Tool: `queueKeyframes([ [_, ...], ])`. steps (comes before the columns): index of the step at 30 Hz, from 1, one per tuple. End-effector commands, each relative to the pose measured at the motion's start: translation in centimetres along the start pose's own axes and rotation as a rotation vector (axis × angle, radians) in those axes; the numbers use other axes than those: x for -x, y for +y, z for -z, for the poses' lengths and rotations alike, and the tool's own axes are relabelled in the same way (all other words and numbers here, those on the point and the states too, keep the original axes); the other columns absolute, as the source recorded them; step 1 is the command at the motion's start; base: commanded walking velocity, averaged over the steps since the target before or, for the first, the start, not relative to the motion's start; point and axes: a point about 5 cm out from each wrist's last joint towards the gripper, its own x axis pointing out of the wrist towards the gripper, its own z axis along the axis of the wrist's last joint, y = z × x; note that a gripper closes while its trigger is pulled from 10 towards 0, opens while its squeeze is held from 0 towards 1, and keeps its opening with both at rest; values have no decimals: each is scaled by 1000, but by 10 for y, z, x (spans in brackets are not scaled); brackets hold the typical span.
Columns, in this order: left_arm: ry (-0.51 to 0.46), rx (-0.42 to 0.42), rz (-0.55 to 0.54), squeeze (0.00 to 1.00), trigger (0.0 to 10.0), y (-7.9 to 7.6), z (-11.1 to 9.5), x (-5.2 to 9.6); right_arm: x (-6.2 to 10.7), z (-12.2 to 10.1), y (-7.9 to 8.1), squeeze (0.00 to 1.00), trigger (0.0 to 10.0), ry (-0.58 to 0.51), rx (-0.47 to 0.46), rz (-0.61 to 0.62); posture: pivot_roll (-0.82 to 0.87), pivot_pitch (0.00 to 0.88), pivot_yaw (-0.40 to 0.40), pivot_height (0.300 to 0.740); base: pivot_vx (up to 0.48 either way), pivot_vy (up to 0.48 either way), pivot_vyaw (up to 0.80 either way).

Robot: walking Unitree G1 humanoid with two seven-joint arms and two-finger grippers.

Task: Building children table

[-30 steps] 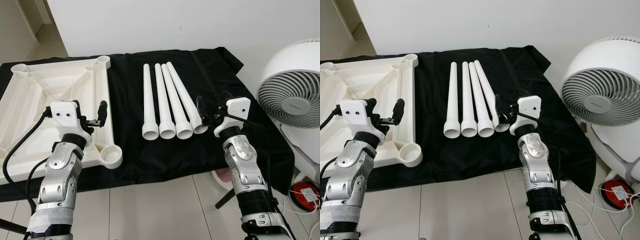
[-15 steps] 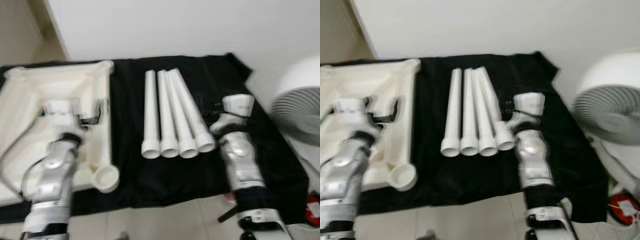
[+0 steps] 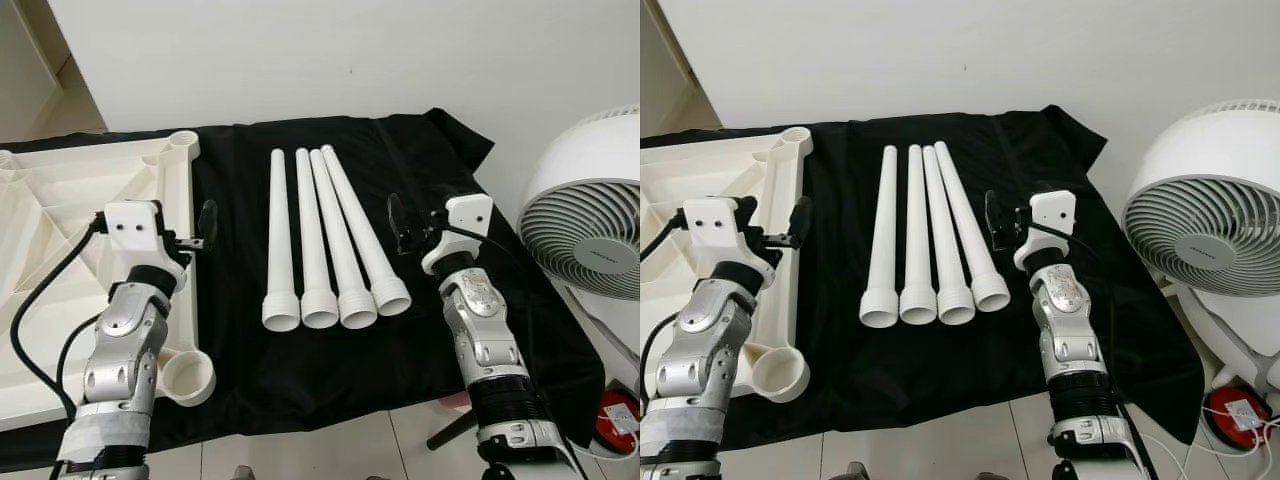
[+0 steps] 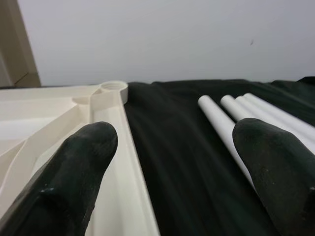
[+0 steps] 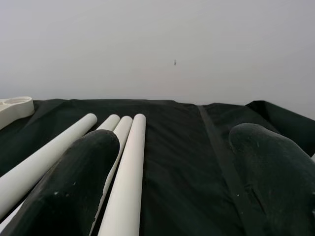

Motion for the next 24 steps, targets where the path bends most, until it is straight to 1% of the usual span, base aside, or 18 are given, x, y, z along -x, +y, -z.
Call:
queueKeyframes([
  [1, 41, 0, 58, 0, 10000, -4, 5, 2, -2, 2, 0, 0, 10000, 33, -20, 11, -48, 21, 38, 740, 0, 0, 0],
  [2, 65, -1, 88, 0, 10000, -6, 8, 3, -2, 3, 0, 0, 10000, 48, -28, 8, -48, 21, 39, 740, 0, 0, 0],
  [3, 86, -12, 135, 0, 10000, -9, 11, 5, -3, 7, 1, 0, 10000, 84, -15, 4, -49, 19, 38, 740, 0, 0, 0],
  [6, 98, -20, 165, 0, 10000, -10, 12, 7, -2, 10, 1, 0, 10000, 107, -4, 1, -49, 19, 38, 740, 0, 0, 0],
  [7, 105, -19, 210, 0, 10000, -12, 11, 8, -2, 15, 2, 0, 10000, 148, -20, -3, -49, 19, 38, 740, 0, 0, 0],
  [8, 103, -27, 260, 0, 10000, -14, 8, 9, -2, 19, 2, 0, 10000, 202, -49, -3, -49, 16, 31, 740, 0, 0, 0],
  [9, 103, -27, 260, 0, 10000, -14, 8, 9, -2, 19, 2, 0, 10000, 202, -49, -3, -49, 16, 31, 740, 0, 0, 0],
  [11, 106, -38, 352, 0, 10000, -17, 1, 9, -3, 24, 3, 0, 10000, 274, -95, -3, -49, 16, 31, 740, 0, 0, 0],
  [12, 109, -41, 391, 0, 10000, -19, -2, 9, -4, 25, 2, 0, 10000, 295, -100, -3, -49, 16, 31, 740, 0, 0, 0],
  [13, 109, -41, 391, 0, 10000, -19, -2, 9, -4, 25, 2, 0, 10000, 295, -100, -3, -49, 16, 31, 740, 0, 0, 0],
  [14, 110, -55, 443, 0, 10000, -20, -6, 9, -5, 25, 2, 0, 10000, 326, -97, -18, -49, 16, 31, 740, 0, 0, 0],
  [15, 110, -55, 443, 0, 10000, -20, -6, 9, -5, 25, 2, 0, 10000, 326, -97, -18, -49, 16, 31, 740, 0, 0, 0],
  [17, 120, -79, 537, 0, 10000, -24, -13, 9, -7, 27, 1, 0, 10000, 389, -102, -44, -42, 14, 25, 740, 0, 0, 0],
  [18, 120, -79, 537, 0, 10000, -24, -13, 9, -7, 27, 1, 0, 10000, 389, -102, -44, -42, 14, 25, 740, 0, 0, 0],
  [19, 127, -93, 575, 0, 10000, -25, -16, 9, -8, 27, 1, 0, 10000, 416, -102, -60, -42, 14, 25, 740, 0, 0, 0],
  [21, 124, -125, 614, 0, 10000, -26, -22, 3, -13, 25, -2, 0, 10000, 446, -77, -80, -45, 14, 21, 740, 0, 0, 0],
  [23, 117, -150, 628, 0, 10000, -25, -27, -3, -16, 24, -3, 0, 10000, 478, -86, -99, -51, 16, 19, 740, 0, 0, 0],
  [24, 117, -150, 628, 0, 10000, -25, -27, -3, -16, 24, -3, 0, 10000, 478, -86, -99, -51, 16, 19, 740, 0, 0, 0],
])
